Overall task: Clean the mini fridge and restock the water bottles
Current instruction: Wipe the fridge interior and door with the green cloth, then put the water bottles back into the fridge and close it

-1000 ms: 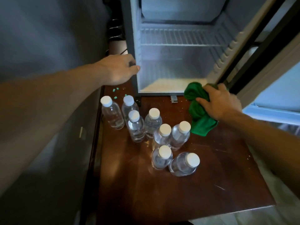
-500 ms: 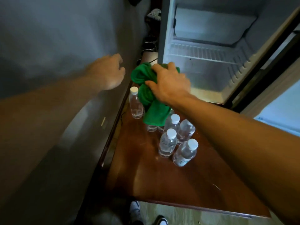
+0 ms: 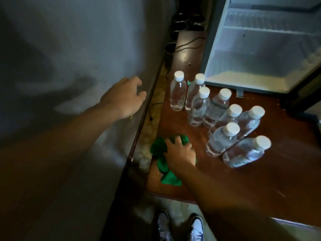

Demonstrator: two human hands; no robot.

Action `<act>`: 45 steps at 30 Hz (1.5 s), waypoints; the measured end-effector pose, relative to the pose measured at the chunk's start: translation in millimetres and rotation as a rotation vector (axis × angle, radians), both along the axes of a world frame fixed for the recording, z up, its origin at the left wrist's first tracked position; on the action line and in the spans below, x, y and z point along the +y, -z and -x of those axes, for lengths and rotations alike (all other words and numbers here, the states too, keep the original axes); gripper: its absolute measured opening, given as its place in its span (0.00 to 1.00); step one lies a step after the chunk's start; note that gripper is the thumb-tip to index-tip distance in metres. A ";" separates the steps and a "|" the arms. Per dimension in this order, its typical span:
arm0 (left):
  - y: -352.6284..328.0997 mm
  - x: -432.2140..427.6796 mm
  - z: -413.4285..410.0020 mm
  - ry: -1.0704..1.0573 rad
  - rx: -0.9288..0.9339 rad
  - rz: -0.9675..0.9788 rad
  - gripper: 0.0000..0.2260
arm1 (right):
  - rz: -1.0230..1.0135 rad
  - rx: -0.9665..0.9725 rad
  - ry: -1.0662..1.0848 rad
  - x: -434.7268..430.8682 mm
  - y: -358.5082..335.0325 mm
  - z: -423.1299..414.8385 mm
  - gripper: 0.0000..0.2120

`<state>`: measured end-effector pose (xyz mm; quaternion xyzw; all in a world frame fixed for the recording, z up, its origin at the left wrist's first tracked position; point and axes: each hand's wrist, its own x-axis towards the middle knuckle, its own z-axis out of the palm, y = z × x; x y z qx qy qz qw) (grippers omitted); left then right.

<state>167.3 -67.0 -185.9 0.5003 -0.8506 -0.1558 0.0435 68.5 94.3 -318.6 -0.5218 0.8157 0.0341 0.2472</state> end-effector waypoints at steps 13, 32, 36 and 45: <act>-46.2 45.0 94.9 0.400 -0.103 0.026 0.07 | 0.081 -0.019 0.005 18.0 -96.7 71.0 0.16; 6.9 146.6 174.0 0.703 -0.378 0.005 0.13 | 0.237 0.035 0.349 125.2 -114.5 147.1 0.21; -67.5 142.9 173.6 0.827 -0.379 0.047 0.12 | 0.307 -0.029 0.248 136.9 -189.6 166.3 0.15; -205.2 97.9 225.5 0.480 0.226 0.211 0.19 | 0.890 0.178 0.399 79.7 -308.9 224.1 0.14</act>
